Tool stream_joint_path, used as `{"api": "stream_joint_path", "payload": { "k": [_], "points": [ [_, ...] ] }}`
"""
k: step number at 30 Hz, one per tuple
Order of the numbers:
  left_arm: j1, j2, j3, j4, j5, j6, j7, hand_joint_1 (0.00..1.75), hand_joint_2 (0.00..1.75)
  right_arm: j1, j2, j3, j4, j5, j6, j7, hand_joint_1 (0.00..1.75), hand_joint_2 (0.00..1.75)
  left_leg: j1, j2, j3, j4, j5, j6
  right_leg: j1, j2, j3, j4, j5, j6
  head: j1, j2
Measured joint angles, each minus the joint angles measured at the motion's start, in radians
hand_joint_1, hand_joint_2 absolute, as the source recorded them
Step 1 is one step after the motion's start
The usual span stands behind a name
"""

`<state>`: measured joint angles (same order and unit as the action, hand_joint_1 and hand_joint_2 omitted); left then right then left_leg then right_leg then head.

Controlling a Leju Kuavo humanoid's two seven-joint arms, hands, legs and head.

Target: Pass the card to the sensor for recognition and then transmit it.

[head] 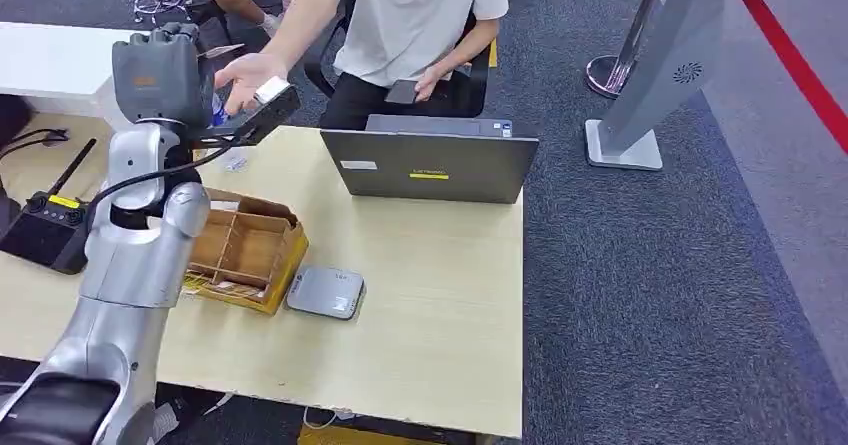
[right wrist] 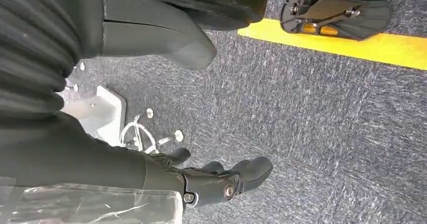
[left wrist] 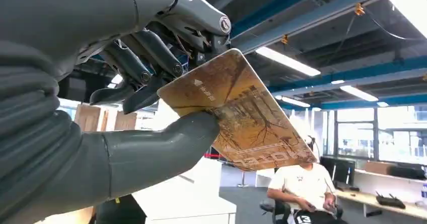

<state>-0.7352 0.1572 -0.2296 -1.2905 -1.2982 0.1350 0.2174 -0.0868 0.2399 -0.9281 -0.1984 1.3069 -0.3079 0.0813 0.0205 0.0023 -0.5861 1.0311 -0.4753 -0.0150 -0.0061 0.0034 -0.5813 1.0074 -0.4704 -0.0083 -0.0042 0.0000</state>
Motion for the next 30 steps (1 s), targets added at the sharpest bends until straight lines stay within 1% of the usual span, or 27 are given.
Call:
{"api": "stream_joint_path", "payload": {
  "k": [1, 5, 10, 17, 24, 26, 27, 30],
  "points": [
    [-0.003, -0.002, 0.000, 0.000, 0.003, -0.006, 0.001, 0.00, 1.75, 0.000, 0.000, 0.000, 0.000, -0.002, -0.002, 0.000, 0.00, 1.75, 0.000, 0.000, 0.000, 0.000, 0.000, 0.000, 0.000, 0.000, 0.000, 0.000, 0.000, 0.000, 0.000, 0.000],
    [-0.007, -0.003, 0.000, 0.000, 0.018, -0.035, 0.001, 0.00, 1.75, 0.000, 0.000, 0.000, 0.000, -0.005, -0.005, 0.000, 0.00, 1.75, 0.000, 0.000, 0.000, 0.000, 0.000, 0.000, 0.000, 0.000, 0.000, 0.000, 0.000, 0.000, 0.000, 0.000],
    [-0.003, -0.006, -0.010, -0.016, 0.036, -0.032, 0.001, 0.00, 1.75, 0.000, 0.000, 0.000, 0.000, -0.006, -0.009, 0.004, 0.00, 1.75, 0.000, 0.000, 0.000, 0.000, 0.000, 0.000, 0.000, 0.000, 0.000, 0.000, 0.000, 0.000, 0.000, 0.000],
    [0.017, -0.012, -0.030, -0.067, 0.070, -0.042, -0.011, 0.00, 1.75, 0.000, 0.000, 0.000, 0.000, -0.022, -0.015, 0.009, 0.00, 1.75, 0.000, 0.000, 0.000, 0.000, 0.000, 0.000, 0.000, 0.000, 0.000, 0.000, 0.000, 0.000, 0.000, 0.000],
    [0.084, -0.010, -0.061, -0.164, 0.106, -0.050, -0.027, 0.00, 1.75, 0.000, 0.000, -0.002, 0.000, -0.038, -0.018, 0.008, 0.00, 1.75, 0.000, 0.000, -0.001, 0.000, 0.000, 0.000, 0.000, 0.000, 0.000, 0.000, 0.000, 0.000, 0.000, 0.000],
    [0.128, 0.002, -0.067, -0.213, 0.122, -0.038, -0.053, 0.00, 1.75, 0.001, 0.000, -0.005, 0.000, -0.052, -0.026, 0.004, 0.00, 1.75, 0.000, 0.001, 0.000, 0.000, 0.000, 0.000, 0.000, 0.001, 0.000, 0.000, 0.000, 0.000, 0.000, 0.000],
    [0.163, 0.012, -0.075, -0.261, 0.132, -0.032, -0.070, 0.00, 1.75, 0.001, 0.000, -0.007, 0.000, -0.062, -0.030, 0.000, 0.00, 1.75, 0.000, 0.002, 0.000, -0.001, -0.001, 0.000, 0.000, 0.001, 0.000, 0.000, 0.000, 0.000, 0.000, 0.000],
    [0.340, 0.063, -0.097, -0.402, 0.132, -0.001, -0.124, 0.00, 1.75, 0.002, 0.003, -0.021, 0.000, -0.087, -0.043, -0.010, 0.00, 1.75, 0.000, 0.005, 0.001, -0.001, -0.004, -0.001, 0.000, 0.006, 0.000, 0.000, -0.002, 0.000, 0.000, 0.000]
  ]
}}
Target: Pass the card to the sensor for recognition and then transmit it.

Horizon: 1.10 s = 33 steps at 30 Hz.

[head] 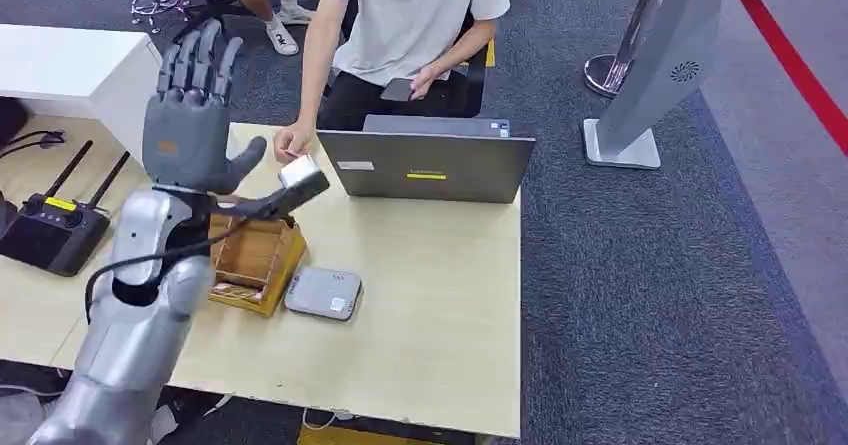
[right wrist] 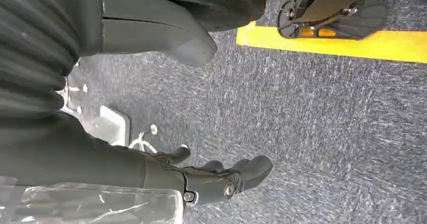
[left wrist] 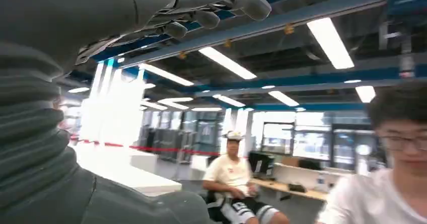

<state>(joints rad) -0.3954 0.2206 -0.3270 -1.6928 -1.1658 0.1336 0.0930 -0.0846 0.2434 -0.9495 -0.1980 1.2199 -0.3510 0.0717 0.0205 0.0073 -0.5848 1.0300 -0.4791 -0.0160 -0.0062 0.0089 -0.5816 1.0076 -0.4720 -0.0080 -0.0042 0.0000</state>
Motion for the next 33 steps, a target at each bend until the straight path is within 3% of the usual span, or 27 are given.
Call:
{"api": "stream_joint_path", "payload": {
  "k": [3, 5, 7, 9, 12, 16, 19, 23, 28, 33],
  "points": [
    [0.228, 0.079, -0.018, -0.146, -0.032, 0.055, -0.051, 0.00, 1.75, 0.002, 0.001, -0.018, 0.000, -0.026, -0.013, -0.011, 0.00, 1.75, 0.000, 0.003, 0.001, -0.001, -0.004, -0.001, 0.000, 0.002, 0.001, 0.000, -0.003, -0.002, 0.000, 0.000],
    [0.413, 0.136, -0.020, -0.222, -0.069, 0.105, -0.051, 0.00, 1.75, 0.004, 0.001, -0.031, 0.000, -0.040, -0.021, -0.018, 0.00, 1.75, 0.000, 0.008, 0.004, -0.001, -0.007, -0.001, 0.000, 0.007, 0.001, 0.000, -0.005, -0.003, 0.000, 0.000],
    [0.595, 0.204, -0.028, -0.288, -0.108, 0.152, 0.009, 0.00, 1.75, 0.006, 0.001, -0.045, 0.000, -0.048, -0.030, -0.020, 0.00, 1.75, 0.000, 0.009, 0.004, -0.001, -0.008, -0.001, 0.000, 0.008, 0.000, 0.000, -0.008, -0.001, -0.001, 0.000],
    [0.736, 0.285, -0.052, -0.346, -0.116, 0.171, 0.132, 0.00, 1.75, 0.007, 0.001, -0.059, 0.000, -0.057, -0.033, -0.021, 0.00, 1.75, 0.000, 0.004, 0.003, -0.001, -0.009, 0.000, 0.000, 0.003, 0.001, 0.000, -0.012, -0.001, -0.001, 0.000],
    [0.840, 0.380, -0.088, -0.384, -0.059, 0.176, 0.278, 0.00, 1.75, 0.005, 0.001, -0.066, 0.000, -0.056, -0.029, -0.021, 0.00, 1.75, 0.000, -0.002, 0.003, -0.001, -0.009, 0.000, 0.000, -0.004, 0.003, 0.000, -0.012, 0.000, -0.001, 0.000],
    [0.861, 0.422, -0.101, -0.383, 0.021, 0.173, 0.309, 0.00, 1.75, 0.003, 0.000, -0.069, 0.000, -0.053, -0.005, -0.021, 0.00, 1.75, 0.000, -0.005, 0.004, -0.001, -0.009, 0.001, 0.000, -0.006, 0.006, 0.000, -0.012, 0.000, -0.001, 0.000],
    [0.854, 0.398, -0.079, -0.342, 0.059, 0.140, 0.289, 0.00, 1.75, 0.003, 0.000, -0.070, 0.000, -0.034, -0.001, -0.014, 0.00, 1.75, 0.000, -0.004, 0.006, -0.001, -0.009, 0.001, 0.000, -0.006, 0.007, 0.000, -0.011, -0.001, -0.001, 0.000],
    [0.818, 0.305, 0.037, -0.242, 0.072, 0.096, 0.185, 0.00, 1.75, 0.002, 0.000, -0.070, 0.000, -0.019, 0.006, -0.010, 0.00, 1.75, 0.000, -0.005, 0.006, -0.001, -0.008, 0.001, 0.000, -0.006, 0.008, 0.000, -0.011, -0.001, -0.001, 0.000],
    [0.777, 0.218, 0.149, -0.156, 0.060, 0.033, 0.113, 0.00, 1.75, 0.002, 0.000, -0.068, 0.000, 0.001, 0.012, -0.001, 0.00, 1.75, 0.000, -0.005, 0.006, -0.001, -0.008, 0.001, 0.000, -0.006, 0.008, 0.000, -0.011, -0.001, 0.000, 0.000],
    [0.667, 0.104, 0.277, -0.016, 0.024, -0.017, 0.023, 0.00, 1.75, 0.000, 0.000, -0.055, 0.000, 0.019, 0.021, 0.002, 0.00, 1.75, 0.000, -0.006, 0.006, -0.001, -0.008, 0.001, 0.000, -0.007, 0.008, 0.000, -0.011, -0.001, 0.000, 0.000]
  ]
}}
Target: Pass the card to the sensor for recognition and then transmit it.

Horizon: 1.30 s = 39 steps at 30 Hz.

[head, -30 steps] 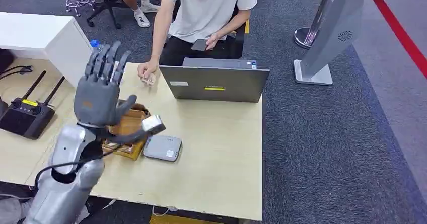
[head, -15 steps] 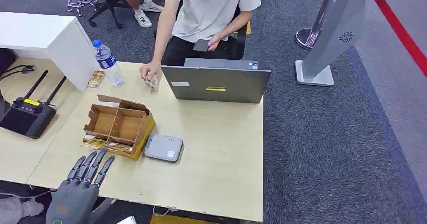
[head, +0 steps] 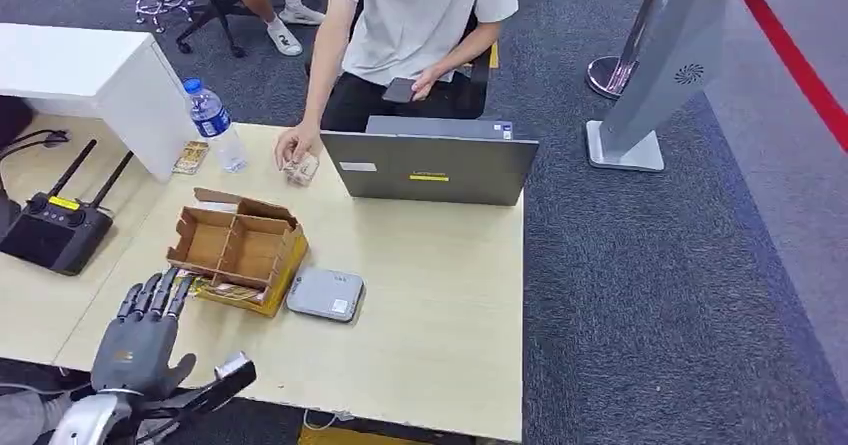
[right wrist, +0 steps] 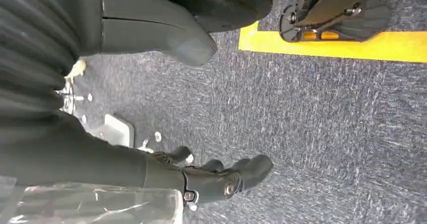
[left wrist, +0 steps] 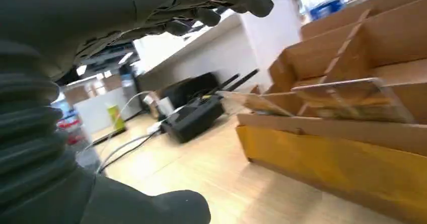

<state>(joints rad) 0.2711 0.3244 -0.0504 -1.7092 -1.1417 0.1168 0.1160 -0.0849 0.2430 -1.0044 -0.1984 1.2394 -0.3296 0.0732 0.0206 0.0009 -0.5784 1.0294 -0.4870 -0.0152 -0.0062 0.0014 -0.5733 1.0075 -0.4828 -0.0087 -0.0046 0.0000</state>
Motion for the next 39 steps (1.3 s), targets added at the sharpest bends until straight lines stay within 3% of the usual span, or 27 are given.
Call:
{"api": "stream_joint_path", "payload": {
  "k": [6, 12, 26, 39],
  "points": [
    [-0.094, -0.079, 0.049, 0.085, -0.015, 0.002, -0.034, 0.00, 1.75, 0.000, -0.003, 0.015, 0.000, 0.017, 0.007, 0.000, 0.00, 1.75, 0.000, 0.000, 0.000, 0.000, 0.001, 0.000, 0.000, 0.000, 0.000, 0.000, 0.001, 0.000, 0.001, 0.000],
    [-0.157, -0.111, 0.057, 0.115, -0.019, 0.005, -0.047, 0.00, 1.75, -0.001, -0.003, 0.026, 0.000, 0.030, 0.011, 0.000, 0.00, 1.75, 0.000, 0.000, 0.000, 0.000, 0.001, 0.000, 0.000, 0.000, 0.000, 0.000, 0.001, 0.000, 0.000, 0.000],
    [-0.233, -0.140, 0.054, 0.154, -0.071, 0.032, -0.084, 0.00, 1.75, -0.001, -0.004, 0.041, 0.000, 0.043, 0.023, 0.000, 0.00, 1.75, 0.000, 0.000, 0.000, 0.001, 0.001, 0.000, 0.000, 0.000, -0.001, 0.000, 0.001, -0.001, 0.000, 0.000],
    [-0.322, -0.165, -0.027, 0.187, -0.106, 0.007, -0.085, 0.00, 1.75, -0.001, -0.004, 0.050, 0.000, 0.052, 0.031, 0.000, 0.00, 1.75, 0.000, 0.001, 0.000, 0.001, 0.001, 0.000, 0.000, 0.001, -0.001, 0.000, 0.002, 0.000, 0.000, 0.000]
  ]
}}
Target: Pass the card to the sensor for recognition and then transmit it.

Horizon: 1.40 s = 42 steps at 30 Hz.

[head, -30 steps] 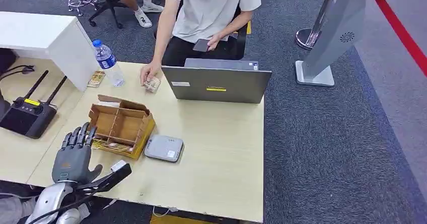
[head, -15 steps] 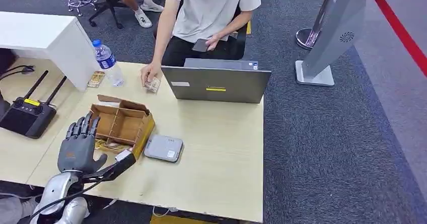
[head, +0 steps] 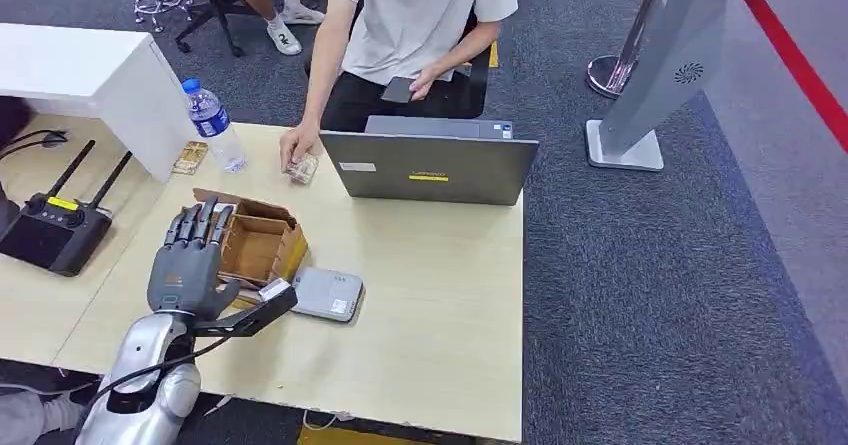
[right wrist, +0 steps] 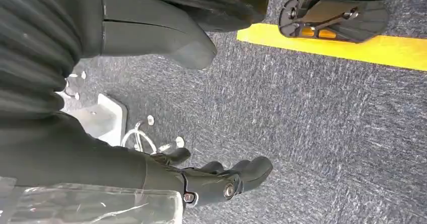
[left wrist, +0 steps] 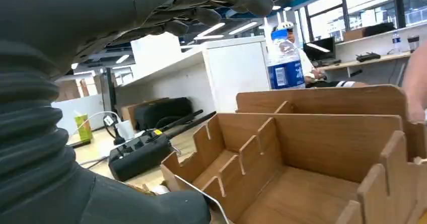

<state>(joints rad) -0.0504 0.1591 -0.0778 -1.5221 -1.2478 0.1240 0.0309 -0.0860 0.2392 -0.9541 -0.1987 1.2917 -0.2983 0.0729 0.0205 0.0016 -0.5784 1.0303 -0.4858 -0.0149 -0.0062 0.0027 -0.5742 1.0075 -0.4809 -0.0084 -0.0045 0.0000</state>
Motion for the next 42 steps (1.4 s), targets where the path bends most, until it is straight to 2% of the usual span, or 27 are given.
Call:
{"api": "stream_joint_path", "payload": {
  "k": [21, 26, 32, 41, 42],
  "points": [
    [0.013, 0.018, -0.073, 0.024, 0.040, -0.025, 0.020, 0.00, 1.75, 0.000, -0.001, 0.001, -0.001, 0.000, 0.007, 0.001, 0.00, 1.75, 0.000, 0.000, 0.000, 0.000, 0.000, 0.000, 0.000, 0.000, 0.000, 0.000, 0.000, 0.000, 0.000, 0.000],
    [0.025, 0.027, -0.074, 0.024, 0.061, -0.059, 0.052, 0.00, 1.75, 0.000, -0.002, 0.001, -0.001, 0.000, 0.007, 0.001, 0.00, 1.75, 0.000, 0.000, 0.000, 0.000, 0.000, 0.000, 0.000, 0.000, 0.000, 0.000, 0.000, 0.000, 0.000, 0.000],
    [0.041, 0.041, -0.071, 0.024, 0.075, -0.069, 0.099, 0.00, 1.75, 0.000, -0.002, 0.001, -0.001, -0.002, 0.007, 0.006, 0.00, 1.75, 0.000, 0.000, -0.001, 0.000, 0.000, 0.000, 0.000, 0.000, 0.000, 0.000, 0.000, 0.000, 0.000, 0.000],
    [0.067, 0.058, -0.040, 0.023, 0.097, -0.077, 0.108, 0.00, 1.75, 0.000, -0.002, 0.001, -0.001, -0.001, 0.007, 0.006, 0.00, 1.75, 0.000, 0.000, -0.001, 0.000, 0.000, 0.000, 0.000, 0.000, 0.000, 0.000, 0.000, 0.000, 0.000, 0.000],
    [0.067, 0.060, -0.038, 0.023, 0.097, -0.077, 0.108, 1.12, 1.75, 0.000, -0.003, 0.001, -0.001, -0.001, 0.007, 0.006, 0.00, 1.75, 0.000, 0.000, -0.001, 0.000, 0.000, 0.000, 0.000, 0.000, 0.000, 0.000, 0.000, 0.000, 0.000, 0.000]
  ]
}}
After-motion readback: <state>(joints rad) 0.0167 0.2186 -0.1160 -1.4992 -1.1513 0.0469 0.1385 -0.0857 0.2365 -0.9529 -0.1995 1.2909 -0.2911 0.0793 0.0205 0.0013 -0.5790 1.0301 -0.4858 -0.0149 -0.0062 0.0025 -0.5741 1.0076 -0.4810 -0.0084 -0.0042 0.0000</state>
